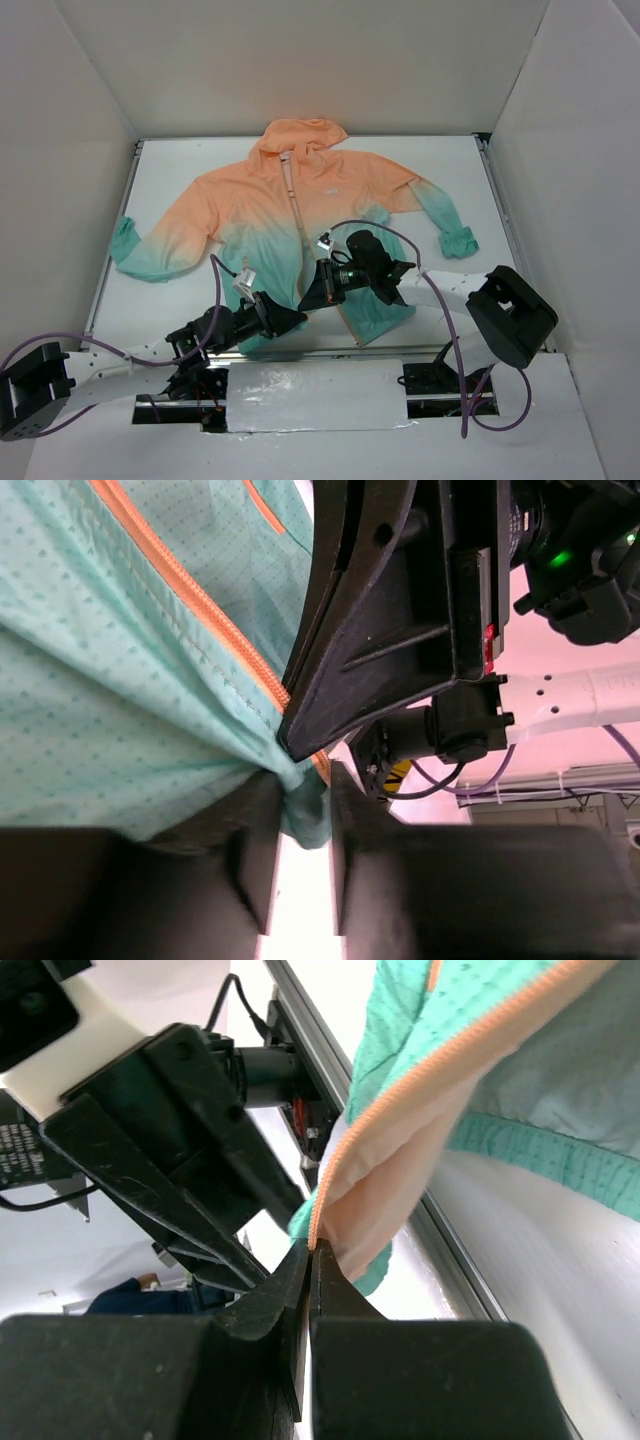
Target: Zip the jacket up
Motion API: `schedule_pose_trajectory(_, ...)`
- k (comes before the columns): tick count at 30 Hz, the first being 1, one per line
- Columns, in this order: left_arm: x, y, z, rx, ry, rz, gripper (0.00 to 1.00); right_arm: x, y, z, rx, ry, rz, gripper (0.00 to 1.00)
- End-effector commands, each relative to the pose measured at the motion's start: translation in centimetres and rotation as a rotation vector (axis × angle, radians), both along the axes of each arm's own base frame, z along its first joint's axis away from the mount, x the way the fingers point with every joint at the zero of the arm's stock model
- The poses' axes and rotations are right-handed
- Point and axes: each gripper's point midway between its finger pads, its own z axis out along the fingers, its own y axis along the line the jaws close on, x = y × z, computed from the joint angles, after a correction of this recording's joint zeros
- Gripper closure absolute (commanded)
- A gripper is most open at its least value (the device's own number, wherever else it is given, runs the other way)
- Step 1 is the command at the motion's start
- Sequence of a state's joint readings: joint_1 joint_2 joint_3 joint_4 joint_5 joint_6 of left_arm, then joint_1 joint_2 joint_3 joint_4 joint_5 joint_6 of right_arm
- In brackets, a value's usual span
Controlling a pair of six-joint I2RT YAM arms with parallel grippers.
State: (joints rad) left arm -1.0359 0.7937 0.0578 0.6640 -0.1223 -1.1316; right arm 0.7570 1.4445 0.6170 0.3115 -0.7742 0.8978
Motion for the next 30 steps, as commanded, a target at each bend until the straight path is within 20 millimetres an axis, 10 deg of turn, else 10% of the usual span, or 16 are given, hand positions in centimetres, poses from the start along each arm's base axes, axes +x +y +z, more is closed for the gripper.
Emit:
schedule_pose_trajectory(1,0.0,0.0,1.4,-0.044,-0.054,-0.009,0.68,0.5,0.8,1.0,0.015,-0.043,0.010,1.00)
schedule_pose_trajectory(15,-0.1,-0.6,1.2,-0.020,-0.054,-0.037,1.00,0.8,0.9,1.4,0.001,-0.062,0.022,1.00)
schedule_pose_trajectory(20,-0.1,-0.6,1.7,-0.036,-0.057,-0.035,1.00,0.7,0.5,1.9,0.024,-0.093,0.014,0.44)
schedule_pose_trajectory(27,-0.2,-0.2,2.0,-0.068,-0.054,-0.023,1.00,-0.7,-0.1,2.2,0.091,-0.106,0.052,0.41)
schedule_pose_trajectory(30,-0.1,-0.1,2.1,-0.074,-0.053,-0.020,1.00,-1.5,-0.2,2.6,0.134,-0.100,0.079,0.55)
